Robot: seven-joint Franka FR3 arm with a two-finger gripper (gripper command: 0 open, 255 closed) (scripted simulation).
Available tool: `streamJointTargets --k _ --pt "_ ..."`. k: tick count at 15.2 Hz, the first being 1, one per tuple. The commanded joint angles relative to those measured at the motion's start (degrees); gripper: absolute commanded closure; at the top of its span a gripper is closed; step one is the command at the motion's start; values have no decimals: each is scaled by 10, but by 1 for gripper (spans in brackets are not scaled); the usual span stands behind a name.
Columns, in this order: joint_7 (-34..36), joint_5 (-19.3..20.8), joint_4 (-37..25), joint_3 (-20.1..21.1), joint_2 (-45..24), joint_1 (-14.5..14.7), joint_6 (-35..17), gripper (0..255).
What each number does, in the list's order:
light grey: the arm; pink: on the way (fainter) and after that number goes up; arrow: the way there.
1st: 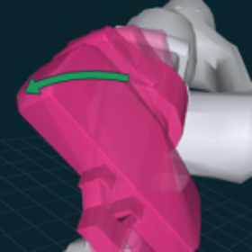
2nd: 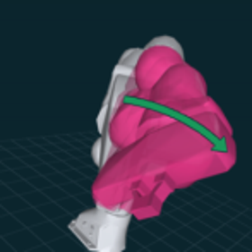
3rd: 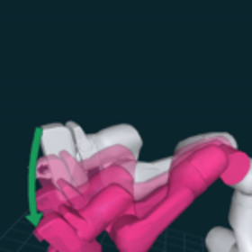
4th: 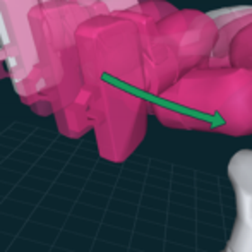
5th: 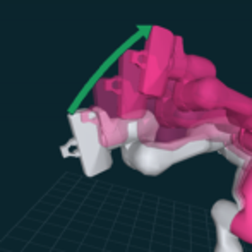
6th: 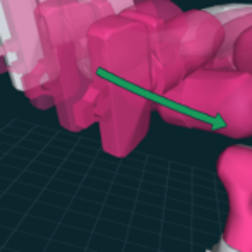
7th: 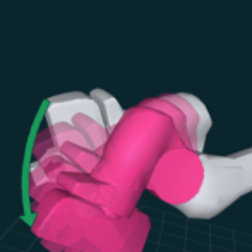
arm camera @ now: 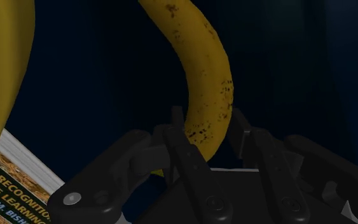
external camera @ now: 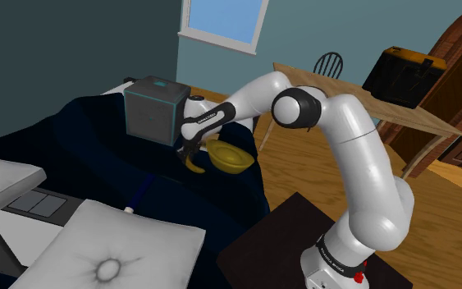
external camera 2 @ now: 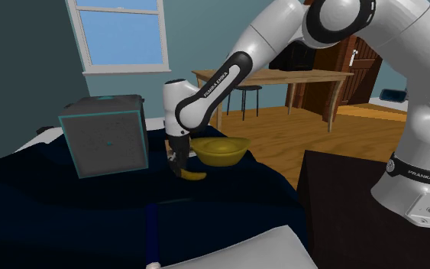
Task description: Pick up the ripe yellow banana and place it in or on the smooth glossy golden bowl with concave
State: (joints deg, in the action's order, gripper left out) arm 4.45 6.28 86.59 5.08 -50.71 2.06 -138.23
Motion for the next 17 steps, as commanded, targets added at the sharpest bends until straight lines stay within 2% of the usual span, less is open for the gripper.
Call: streamJointTargets --k 1,17 --pt "-1 -1 7 1 13 -1 6 255" --pt "-5 -9 22 8 100 -6 77 255"
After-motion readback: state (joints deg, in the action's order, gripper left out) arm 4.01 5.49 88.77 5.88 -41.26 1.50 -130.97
